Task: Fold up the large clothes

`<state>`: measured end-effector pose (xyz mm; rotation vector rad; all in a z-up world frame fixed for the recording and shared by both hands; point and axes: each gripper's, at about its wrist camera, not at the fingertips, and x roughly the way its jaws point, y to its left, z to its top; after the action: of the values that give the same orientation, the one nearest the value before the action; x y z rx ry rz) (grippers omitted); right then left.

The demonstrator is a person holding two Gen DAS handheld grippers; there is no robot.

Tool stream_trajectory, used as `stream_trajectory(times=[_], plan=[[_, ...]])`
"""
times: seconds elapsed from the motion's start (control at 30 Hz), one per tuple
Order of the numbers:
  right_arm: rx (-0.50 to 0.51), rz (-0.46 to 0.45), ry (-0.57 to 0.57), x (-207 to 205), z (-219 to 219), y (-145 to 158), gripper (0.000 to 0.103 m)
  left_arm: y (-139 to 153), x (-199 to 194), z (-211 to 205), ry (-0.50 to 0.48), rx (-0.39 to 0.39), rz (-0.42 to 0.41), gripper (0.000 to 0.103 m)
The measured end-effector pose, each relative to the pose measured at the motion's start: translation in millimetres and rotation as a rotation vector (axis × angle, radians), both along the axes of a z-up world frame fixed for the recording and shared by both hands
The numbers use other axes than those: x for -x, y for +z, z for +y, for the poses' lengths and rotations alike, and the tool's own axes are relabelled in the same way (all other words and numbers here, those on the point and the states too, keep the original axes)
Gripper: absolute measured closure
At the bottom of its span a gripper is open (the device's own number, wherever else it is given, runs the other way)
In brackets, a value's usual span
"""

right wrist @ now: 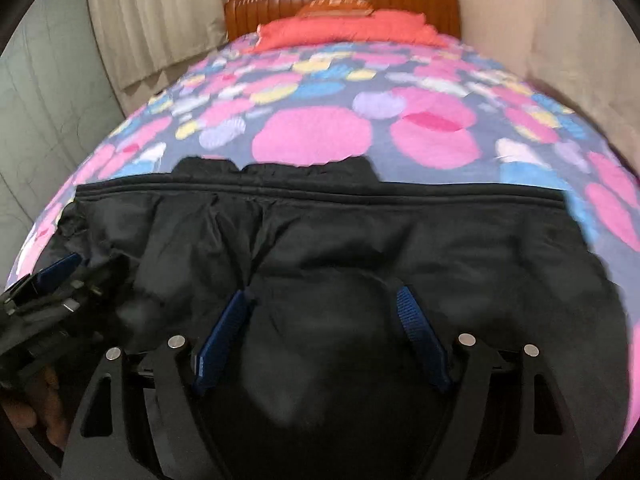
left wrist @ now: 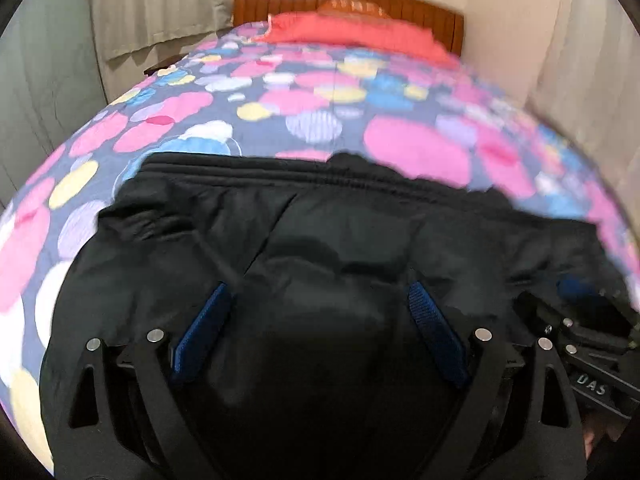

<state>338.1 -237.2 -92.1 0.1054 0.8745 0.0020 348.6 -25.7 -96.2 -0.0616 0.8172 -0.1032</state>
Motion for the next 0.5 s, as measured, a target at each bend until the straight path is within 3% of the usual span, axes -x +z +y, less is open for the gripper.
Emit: stream_trajectory(times=[0.07,0.17,0.27,0.4,0.5], plan=[[0.079,-0.011,-0.041,13.9,-3.2,-3.5,0.027,-6.0,3.4,5.1,0.015,-0.002,-0.002,0.012],[0.009,-0.008,-0.053,13.1,-17.6,-29.7,0.025,-31.7,-3.5,-1.4,-0.013,-0.057,0.004,0.011],[0.04,0.0,-0.048,8.2,-13.7,-26.9,0.025,-28.7,-2.6,-7.5,-0.008,-0.101,0.003,0.012],[-0.056,-0.05,-0.086,45.3,-32.0,-3.5,0.026,-12.5,30.3,20.0,-0.003,0.005,-0.014,0.012],[-0.107,-0.106,-0.147,96.4,-54.3,13.6,0.024,-3.1,68.7,51.0,0.047,0.075,-0.039,0.012]])
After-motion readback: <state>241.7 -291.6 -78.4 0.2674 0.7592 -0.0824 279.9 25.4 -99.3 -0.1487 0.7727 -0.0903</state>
